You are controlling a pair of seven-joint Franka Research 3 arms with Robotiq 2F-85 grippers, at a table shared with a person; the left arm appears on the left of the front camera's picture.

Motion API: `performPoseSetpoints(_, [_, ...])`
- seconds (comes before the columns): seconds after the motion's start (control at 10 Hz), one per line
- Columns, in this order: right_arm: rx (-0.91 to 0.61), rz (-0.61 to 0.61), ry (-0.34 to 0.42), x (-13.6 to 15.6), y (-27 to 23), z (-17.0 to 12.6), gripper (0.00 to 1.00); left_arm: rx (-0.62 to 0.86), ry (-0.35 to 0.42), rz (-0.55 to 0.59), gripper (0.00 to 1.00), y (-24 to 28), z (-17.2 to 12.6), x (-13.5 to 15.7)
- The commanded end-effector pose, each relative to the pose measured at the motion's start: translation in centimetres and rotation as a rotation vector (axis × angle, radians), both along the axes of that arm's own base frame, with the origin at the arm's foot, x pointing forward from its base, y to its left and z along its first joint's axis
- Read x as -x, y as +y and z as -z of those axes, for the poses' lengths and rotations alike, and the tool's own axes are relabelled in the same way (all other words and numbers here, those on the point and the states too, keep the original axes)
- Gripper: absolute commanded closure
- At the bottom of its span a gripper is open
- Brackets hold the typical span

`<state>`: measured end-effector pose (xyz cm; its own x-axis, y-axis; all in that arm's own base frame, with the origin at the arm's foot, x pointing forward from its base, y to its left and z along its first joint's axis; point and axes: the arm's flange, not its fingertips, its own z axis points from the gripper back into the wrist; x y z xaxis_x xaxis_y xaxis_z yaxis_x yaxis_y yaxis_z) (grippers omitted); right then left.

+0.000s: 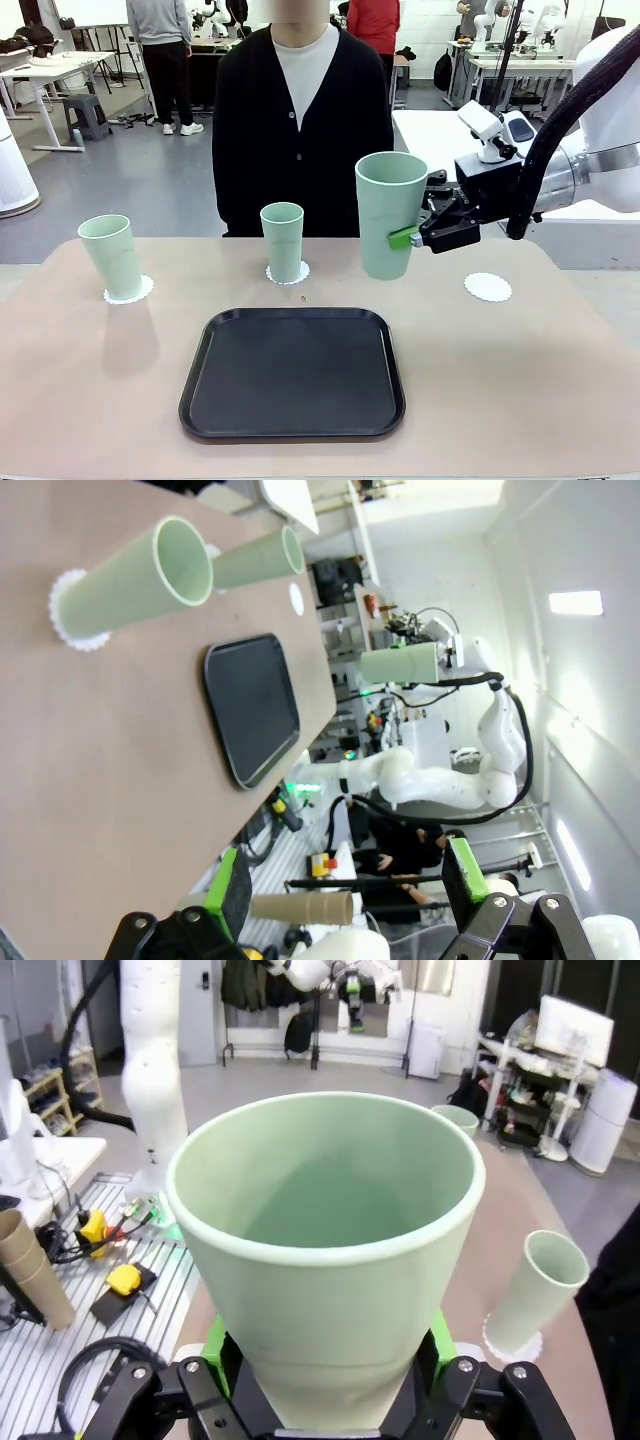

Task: Place coasters on the table and set cups on them.
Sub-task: Take one Reusable plastic cup from the Flat Tray and place it on a coaster set by the human.

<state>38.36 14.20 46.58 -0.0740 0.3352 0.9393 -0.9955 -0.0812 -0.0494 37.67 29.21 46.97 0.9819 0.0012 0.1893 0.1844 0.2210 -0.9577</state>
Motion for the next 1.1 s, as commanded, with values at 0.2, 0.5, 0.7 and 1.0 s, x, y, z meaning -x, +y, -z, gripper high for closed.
performPoseSetpoints(0.2, [0.016,0.052,0.066,-10.3,-12.5,-1.7,0.16,0.001,0.002,-0.009,0.0,0.1,-0.2,0.0])
performPoseSetpoints(0.5, [-0.138,0.222,0.076,-13.2,-22.8,-2.8,0.16,0.001,0.002,-0.009,0.0,0.1,-0.2,0.0])
performPoseSetpoints(0.7, [-0.164,0.249,0.065,-12.8,-26.2,-2.3,0.16,0.001,0.002,-0.009,0.0,0.1,-0.2,0.0])
performPoseSetpoints(1.0, [-0.145,0.36,0.052,-12.3,-28.0,-2.0,0.16,0.001,0.002,-0.009,0.0,0.1,-0.2,0.0])
